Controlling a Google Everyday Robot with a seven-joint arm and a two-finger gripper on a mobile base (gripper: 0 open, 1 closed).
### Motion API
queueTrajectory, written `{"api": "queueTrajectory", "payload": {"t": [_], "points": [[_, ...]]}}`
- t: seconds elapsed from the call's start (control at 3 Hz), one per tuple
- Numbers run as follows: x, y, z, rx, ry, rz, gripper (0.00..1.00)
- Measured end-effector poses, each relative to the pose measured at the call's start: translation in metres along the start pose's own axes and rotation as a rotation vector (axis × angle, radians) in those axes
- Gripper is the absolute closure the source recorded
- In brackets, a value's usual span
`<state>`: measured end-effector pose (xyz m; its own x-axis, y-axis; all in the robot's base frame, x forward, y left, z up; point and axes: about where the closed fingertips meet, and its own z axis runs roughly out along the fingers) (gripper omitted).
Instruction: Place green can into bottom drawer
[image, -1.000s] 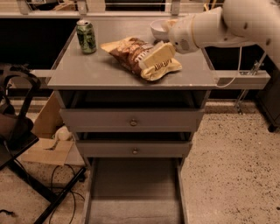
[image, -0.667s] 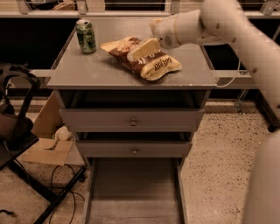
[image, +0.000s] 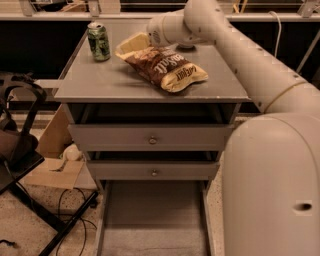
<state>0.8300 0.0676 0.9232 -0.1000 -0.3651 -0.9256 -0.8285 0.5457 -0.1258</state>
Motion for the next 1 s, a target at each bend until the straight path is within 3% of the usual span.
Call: {"api": "queueTrajectory", "payload": {"t": [0.33, 1.0], "points": [[-0.014, 0.003, 0.047, 0.018, -0.024, 0.044, 0.0], [-0.044, 0.01, 0.102, 0.028, -0.086, 0.059, 0.0]]}}
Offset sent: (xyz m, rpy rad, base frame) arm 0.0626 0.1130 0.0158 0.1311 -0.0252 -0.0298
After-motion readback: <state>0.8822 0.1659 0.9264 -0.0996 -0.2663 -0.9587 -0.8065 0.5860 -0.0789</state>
